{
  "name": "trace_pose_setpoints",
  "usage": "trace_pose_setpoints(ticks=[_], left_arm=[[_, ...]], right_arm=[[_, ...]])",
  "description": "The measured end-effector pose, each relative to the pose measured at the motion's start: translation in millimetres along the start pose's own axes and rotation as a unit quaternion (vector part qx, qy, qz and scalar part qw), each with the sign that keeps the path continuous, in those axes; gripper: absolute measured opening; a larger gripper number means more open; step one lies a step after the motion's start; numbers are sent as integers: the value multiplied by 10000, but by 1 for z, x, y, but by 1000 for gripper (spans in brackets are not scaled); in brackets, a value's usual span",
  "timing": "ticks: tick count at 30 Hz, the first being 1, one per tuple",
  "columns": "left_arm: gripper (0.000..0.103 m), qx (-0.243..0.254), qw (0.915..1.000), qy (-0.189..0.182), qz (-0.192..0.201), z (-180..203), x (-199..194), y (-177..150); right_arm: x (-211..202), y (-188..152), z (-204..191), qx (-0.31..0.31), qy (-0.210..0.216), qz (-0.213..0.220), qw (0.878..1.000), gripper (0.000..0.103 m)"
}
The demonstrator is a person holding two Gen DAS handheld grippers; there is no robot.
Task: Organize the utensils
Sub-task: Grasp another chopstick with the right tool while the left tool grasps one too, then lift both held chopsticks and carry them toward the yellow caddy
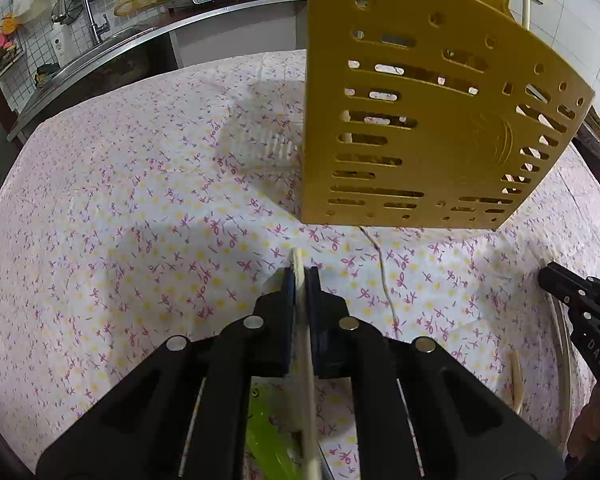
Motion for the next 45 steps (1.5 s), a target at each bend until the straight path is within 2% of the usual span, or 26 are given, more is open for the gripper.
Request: trace_pose_setpoints(ticks=[5, 11, 17, 31, 37, 45], left_arm=[[4, -171, 9992, -187, 294, -7, -22, 4], [4, -301, 9954, -459, 780, -16, -63, 12], [4, -325, 9941, -492, 908, -23, -83, 10], [4, -430, 9884, -639, 1310, -33, -126, 3], [1, -380, 9887, -633, 1305, -30, -128, 0], [2, -340, 9950, -476, 812, -34, -85, 2]], right_arm=[[-12, 5, 1, 66, 58, 163, 9998, 6], [-47, 14, 0, 99, 188, 561, 9982, 6], [-77, 18, -5, 72, 160, 879, 9960, 6], [-110, 7, -6, 58, 110, 1115, 9937, 6], [-116, 6, -2, 65, 102, 1151, 9933, 6], [-112, 3, 2, 124, 81, 1129, 9935, 6]])
Point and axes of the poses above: each gripper's, at about its wrist camera, not at the fingertips, and x roughly the way its jaws point, z to its right, y to its top, the point moved 2 cm from there along x, roughly the way its jaws point, and after that the axes turned 2 degrees about -z, right-handed, at the moved point
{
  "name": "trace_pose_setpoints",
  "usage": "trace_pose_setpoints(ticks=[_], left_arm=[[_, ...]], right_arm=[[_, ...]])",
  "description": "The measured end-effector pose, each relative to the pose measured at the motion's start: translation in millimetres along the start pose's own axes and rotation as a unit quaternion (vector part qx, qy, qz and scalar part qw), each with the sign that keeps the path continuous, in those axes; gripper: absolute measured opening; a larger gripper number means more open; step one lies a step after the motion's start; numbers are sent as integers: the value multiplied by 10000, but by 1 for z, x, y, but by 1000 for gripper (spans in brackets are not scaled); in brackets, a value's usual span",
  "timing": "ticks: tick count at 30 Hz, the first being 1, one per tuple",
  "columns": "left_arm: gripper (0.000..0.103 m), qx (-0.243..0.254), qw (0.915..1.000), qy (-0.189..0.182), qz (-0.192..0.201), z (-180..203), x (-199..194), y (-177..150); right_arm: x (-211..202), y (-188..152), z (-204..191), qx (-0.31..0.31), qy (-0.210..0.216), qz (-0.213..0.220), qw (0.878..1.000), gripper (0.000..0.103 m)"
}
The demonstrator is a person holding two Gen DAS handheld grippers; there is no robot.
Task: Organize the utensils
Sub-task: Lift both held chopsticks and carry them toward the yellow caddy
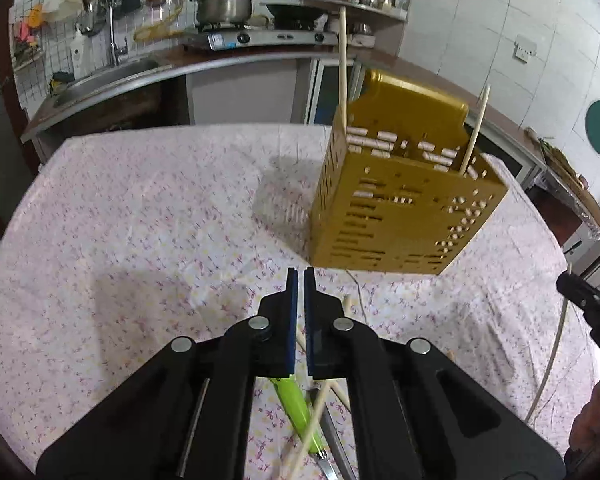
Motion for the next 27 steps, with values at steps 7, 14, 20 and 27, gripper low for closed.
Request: trace_pose_setpoints(ticks=[7, 14, 20, 27], left_arm=[[30, 262, 9991, -94, -310, 19, 34, -15], [38, 534, 9968, -197, -558, 42, 57, -26], [38, 807, 9937, -315, -712, 66, 67, -31], [38, 999, 9909, -283, -852, 88, 83, -32]], right_arm=[[21, -2, 9, 68, 12, -165, 9998, 6], [48, -7, 11, 98, 60, -372, 9992, 6], [60, -12, 16, 133, 96, -473, 9987, 6], [66, -12, 16, 131, 116, -527, 9985, 6]])
Point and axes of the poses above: each gripper's, at about its wrist camera, not at the fingertips, and x roughly the way its jaws point, z to its right, y to its top, the point moved 2 cm from there along x, roughly the way its jaws point, and after that the axes turned 2 degrees about -z, right-handed, at the moved point
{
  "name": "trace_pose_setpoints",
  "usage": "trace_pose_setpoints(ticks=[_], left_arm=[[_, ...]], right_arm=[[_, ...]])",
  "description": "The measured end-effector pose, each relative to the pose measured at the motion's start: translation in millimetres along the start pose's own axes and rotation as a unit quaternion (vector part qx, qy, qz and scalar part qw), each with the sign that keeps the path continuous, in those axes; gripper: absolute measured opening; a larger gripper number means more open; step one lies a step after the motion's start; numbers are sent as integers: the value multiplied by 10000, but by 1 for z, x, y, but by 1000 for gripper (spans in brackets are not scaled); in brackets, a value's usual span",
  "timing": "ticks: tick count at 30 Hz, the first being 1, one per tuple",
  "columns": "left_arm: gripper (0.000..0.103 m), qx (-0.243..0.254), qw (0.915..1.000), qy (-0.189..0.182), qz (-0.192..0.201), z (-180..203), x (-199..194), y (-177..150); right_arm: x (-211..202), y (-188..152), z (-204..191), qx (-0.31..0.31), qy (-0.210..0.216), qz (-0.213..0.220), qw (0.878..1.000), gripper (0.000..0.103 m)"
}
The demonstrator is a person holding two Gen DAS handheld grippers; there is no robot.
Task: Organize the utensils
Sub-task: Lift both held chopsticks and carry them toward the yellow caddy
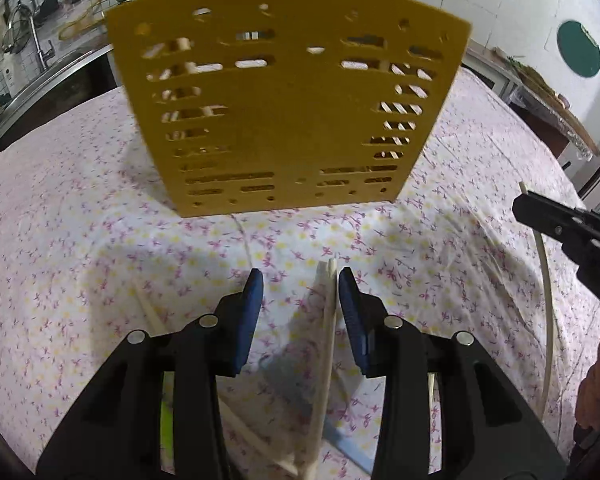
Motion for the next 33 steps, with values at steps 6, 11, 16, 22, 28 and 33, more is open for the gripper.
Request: trace_pose_setpoints(ticks=[6, 11, 16, 22, 28, 33], left_arm=[[31, 143, 9998, 104, -44, 17, 10, 1], [3, 24, 9998, 214, -30, 8, 10, 6], [3, -182, 9989, 203, 376, 0, -19, 14], [3, -332, 9924, 295, 1149, -8, -70, 22], [3, -414, 9831, 295, 1759, -25, -122, 21], [4, -546, 9784, 209, 1984, -39, -151, 17]], right_arm=[[1, 0, 2, 7, -8, -18, 10000, 6], [-2, -2, 0, -17, 13, -12, 10000, 6], [-11, 1, -3, -28, 27, 89, 10000, 6], [-32, 6, -10, -55, 93, 348, 9993, 6], [-70, 10, -22, -166, 194, 877, 9958, 6], [-102, 12, -31, -263, 204, 1210, 9921, 6]])
Point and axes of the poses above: each gripper's, at about its wrist camera, not at the fingertips, and x roughly the way its jaws point, z to its right, y to its top, the point moved 2 cm from there along x, roughly the way its jaws point, and after that the axes turned 2 degrees about -z, right-handed, at the moved point
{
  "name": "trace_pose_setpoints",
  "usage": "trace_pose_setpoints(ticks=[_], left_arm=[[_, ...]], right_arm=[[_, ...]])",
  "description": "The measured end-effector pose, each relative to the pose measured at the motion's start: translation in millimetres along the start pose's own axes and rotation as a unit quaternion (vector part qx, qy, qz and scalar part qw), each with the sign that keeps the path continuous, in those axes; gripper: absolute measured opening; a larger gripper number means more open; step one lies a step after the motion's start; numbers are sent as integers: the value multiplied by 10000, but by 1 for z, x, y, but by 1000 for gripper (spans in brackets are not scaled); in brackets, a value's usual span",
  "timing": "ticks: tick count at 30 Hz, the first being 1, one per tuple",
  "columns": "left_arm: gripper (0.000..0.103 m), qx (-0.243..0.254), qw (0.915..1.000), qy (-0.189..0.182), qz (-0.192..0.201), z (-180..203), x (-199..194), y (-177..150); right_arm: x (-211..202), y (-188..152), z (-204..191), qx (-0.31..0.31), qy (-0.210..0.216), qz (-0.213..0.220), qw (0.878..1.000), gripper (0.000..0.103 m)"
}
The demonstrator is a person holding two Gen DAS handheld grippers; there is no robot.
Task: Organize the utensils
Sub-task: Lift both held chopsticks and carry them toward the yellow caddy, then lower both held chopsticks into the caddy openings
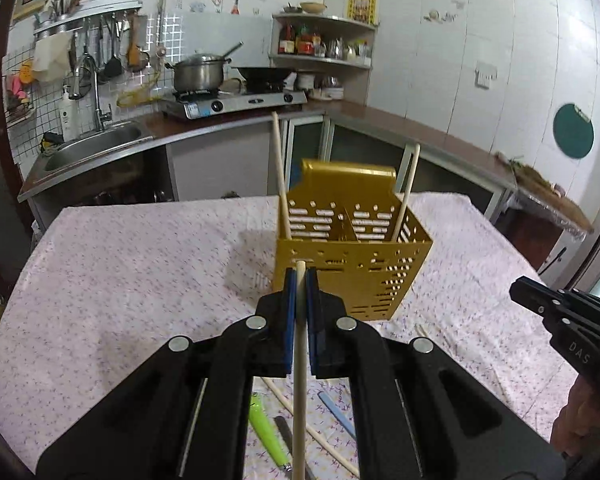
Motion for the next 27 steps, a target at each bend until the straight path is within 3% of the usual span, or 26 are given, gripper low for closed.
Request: trace_pose_setpoints(ticks=[6, 13, 22, 24, 27], left_arm=[[4, -120, 9999, -13, 25, -15, -15, -2], [4, -168, 9997, 183, -51, -30, -7, -12], [4, -169, 9996, 50, -209, -41, 8, -8], [4, -199, 9996, 21, -223, -44, 9, -8], [4, -233, 9995, -28, -232, -45, 9, -7]], right_arm=[[7, -3, -1, -82, -102, -253, 9996, 6], [76, -34, 15, 36, -134, -1234, 9923, 8], [141, -48, 17, -14, -274, -1892, 9816, 8], [148, -50, 16, -2, -253, -2026, 9789, 17], [151, -50, 14, -56, -288, -2102, 9772, 19]])
Point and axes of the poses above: each gripper's, at about its wrist camera, not at the fingertips, and x roughly the way its jaws point, z to its right, y to its top, the point moved 2 cm from there along x, roughly the way its jaws point, and after that the axes turned 2 degrees about -z, right-handed, at the moved point
